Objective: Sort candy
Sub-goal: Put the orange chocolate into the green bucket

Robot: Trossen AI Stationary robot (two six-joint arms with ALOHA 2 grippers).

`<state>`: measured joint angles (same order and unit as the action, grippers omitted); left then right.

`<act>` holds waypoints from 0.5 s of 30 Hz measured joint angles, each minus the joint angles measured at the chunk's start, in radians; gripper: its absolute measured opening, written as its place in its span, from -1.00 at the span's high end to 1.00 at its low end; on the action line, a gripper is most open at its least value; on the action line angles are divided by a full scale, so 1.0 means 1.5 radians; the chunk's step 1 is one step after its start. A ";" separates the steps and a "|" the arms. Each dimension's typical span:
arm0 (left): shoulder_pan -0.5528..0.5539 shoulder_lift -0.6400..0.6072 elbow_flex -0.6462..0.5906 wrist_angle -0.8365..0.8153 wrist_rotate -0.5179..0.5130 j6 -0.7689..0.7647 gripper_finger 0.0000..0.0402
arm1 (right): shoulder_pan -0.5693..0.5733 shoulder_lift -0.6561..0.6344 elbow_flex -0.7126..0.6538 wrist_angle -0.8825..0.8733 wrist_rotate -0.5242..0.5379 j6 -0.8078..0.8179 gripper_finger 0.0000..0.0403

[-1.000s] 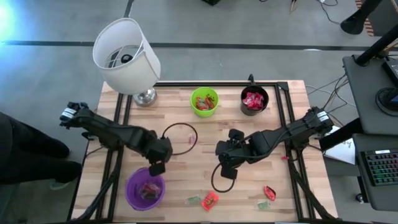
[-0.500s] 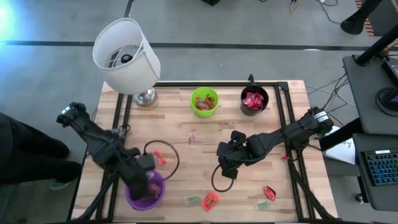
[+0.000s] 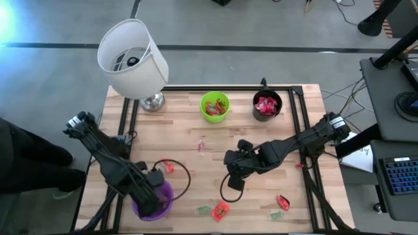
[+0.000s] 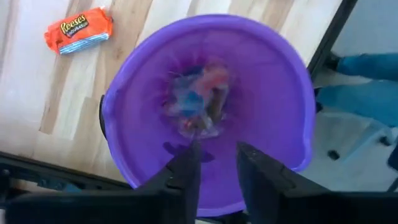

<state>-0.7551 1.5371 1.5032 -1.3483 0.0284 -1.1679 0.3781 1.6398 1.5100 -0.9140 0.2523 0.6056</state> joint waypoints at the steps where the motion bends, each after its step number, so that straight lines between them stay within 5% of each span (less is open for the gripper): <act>1: -0.001 0.006 0.000 -0.002 0.000 0.005 0.54 | 0.003 0.000 -0.003 0.000 -0.004 0.004 0.32; 9: 0.006 0.037 0.000 -0.014 -0.031 0.052 0.40 | 0.041 0.000 -0.043 0.073 -0.062 0.034 0.32; 15: 0.009 0.038 0.001 -0.014 -0.031 0.055 0.44 | 0.053 0.000 -0.087 0.201 -0.171 0.011 0.32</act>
<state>-0.7414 1.5948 1.5047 -1.3697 -0.0181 -1.0857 0.4583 1.6398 1.3794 -0.6128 -0.0043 0.6225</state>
